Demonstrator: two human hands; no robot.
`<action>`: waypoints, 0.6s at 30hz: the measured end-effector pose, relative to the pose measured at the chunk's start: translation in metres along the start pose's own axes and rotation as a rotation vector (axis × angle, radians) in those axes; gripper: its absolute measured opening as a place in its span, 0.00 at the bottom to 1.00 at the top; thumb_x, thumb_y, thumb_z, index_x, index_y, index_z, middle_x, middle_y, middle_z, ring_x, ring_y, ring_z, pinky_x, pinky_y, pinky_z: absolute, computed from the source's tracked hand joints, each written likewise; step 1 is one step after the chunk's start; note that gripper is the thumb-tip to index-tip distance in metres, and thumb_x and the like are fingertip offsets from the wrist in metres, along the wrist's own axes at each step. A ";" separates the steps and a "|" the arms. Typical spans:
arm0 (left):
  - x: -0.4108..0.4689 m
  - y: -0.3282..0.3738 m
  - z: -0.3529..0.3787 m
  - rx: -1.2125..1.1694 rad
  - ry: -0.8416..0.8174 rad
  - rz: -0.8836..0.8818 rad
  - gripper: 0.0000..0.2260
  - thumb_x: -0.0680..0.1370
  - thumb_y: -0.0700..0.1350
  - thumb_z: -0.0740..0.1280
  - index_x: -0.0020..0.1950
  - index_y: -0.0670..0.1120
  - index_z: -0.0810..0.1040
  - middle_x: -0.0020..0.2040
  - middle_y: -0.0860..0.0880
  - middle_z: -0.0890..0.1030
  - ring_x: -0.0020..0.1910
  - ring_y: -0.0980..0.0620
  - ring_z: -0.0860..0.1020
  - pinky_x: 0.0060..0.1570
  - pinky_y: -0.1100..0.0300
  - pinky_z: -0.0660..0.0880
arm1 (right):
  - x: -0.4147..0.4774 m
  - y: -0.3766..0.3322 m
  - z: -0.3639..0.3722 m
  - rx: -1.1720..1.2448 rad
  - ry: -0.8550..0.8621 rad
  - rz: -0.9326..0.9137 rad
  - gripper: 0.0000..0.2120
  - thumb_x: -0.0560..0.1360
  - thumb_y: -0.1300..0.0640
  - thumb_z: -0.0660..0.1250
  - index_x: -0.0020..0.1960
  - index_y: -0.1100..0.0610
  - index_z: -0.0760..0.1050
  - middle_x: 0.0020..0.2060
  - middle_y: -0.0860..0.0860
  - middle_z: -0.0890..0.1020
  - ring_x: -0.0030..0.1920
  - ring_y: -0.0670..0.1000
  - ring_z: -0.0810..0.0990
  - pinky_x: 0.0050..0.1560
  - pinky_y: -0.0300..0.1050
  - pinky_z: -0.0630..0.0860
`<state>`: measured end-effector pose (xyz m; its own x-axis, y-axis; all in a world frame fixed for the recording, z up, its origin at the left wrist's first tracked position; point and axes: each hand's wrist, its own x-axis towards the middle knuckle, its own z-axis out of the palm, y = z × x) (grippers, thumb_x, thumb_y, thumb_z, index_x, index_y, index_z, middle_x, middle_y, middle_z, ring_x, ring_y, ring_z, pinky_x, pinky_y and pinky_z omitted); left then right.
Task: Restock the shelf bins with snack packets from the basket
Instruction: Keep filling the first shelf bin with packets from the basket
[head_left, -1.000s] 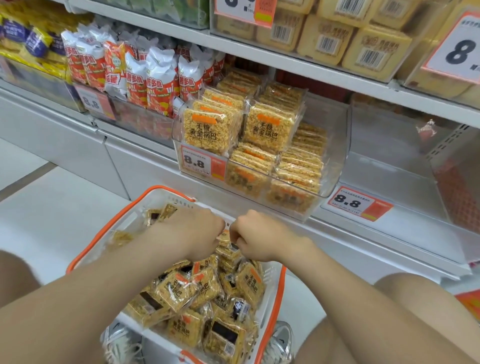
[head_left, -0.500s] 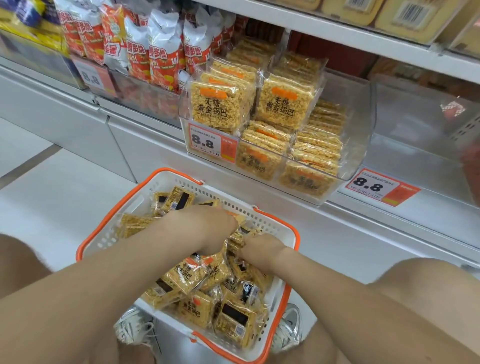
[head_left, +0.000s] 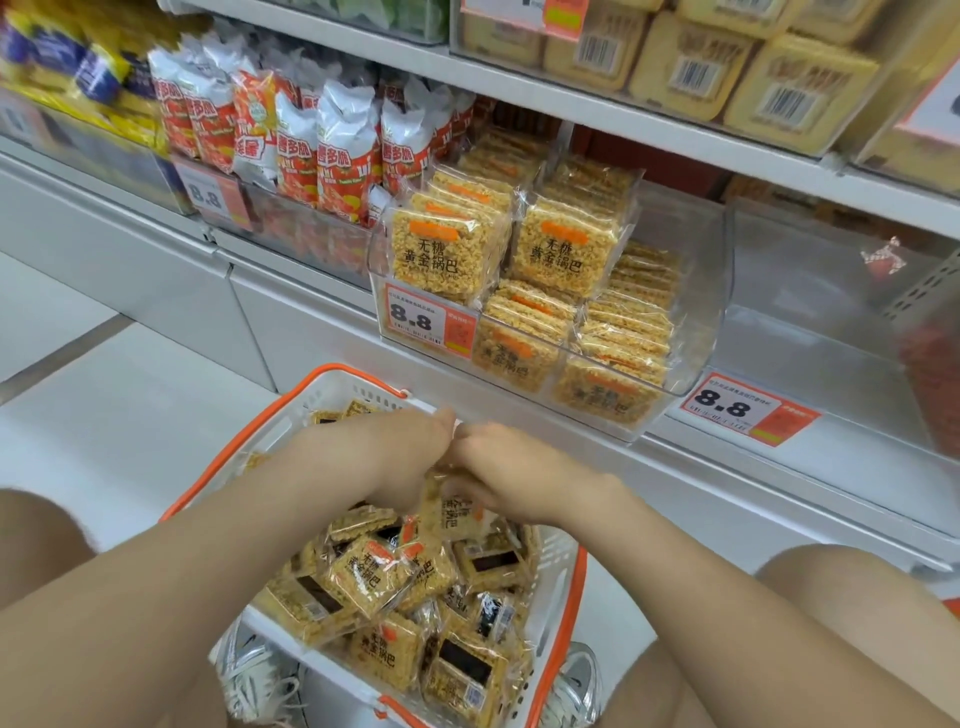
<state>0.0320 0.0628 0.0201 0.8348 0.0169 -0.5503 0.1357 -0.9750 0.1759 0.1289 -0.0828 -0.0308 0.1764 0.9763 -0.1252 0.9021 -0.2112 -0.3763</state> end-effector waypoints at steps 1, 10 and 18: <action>-0.001 -0.003 -0.002 -0.044 0.041 0.011 0.32 0.72 0.47 0.81 0.67 0.49 0.63 0.55 0.48 0.79 0.51 0.46 0.80 0.51 0.48 0.81 | -0.002 -0.006 -0.012 0.047 0.058 -0.011 0.05 0.79 0.52 0.73 0.53 0.53 0.81 0.46 0.48 0.80 0.44 0.51 0.78 0.45 0.52 0.76; -0.024 0.004 -0.036 -0.735 0.465 0.103 0.20 0.68 0.52 0.84 0.56 0.55 0.81 0.51 0.61 0.84 0.52 0.60 0.81 0.51 0.59 0.78 | -0.017 -0.031 -0.069 0.466 0.864 0.105 0.07 0.80 0.58 0.73 0.57 0.54 0.83 0.47 0.42 0.86 0.49 0.45 0.85 0.51 0.48 0.82; -0.018 0.015 -0.050 -1.680 0.617 -0.031 0.08 0.80 0.43 0.71 0.57 0.42 0.83 0.59 0.43 0.84 0.56 0.43 0.84 0.47 0.44 0.86 | -0.019 -0.025 -0.082 0.680 1.089 0.234 0.13 0.81 0.60 0.69 0.64 0.51 0.79 0.51 0.45 0.84 0.53 0.49 0.84 0.52 0.47 0.83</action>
<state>0.0456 0.0593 0.0730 0.8269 0.4852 -0.2844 0.1679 0.2695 0.9482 0.1353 -0.0923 0.0560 0.8170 0.3821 0.4319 0.4846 -0.0489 -0.8734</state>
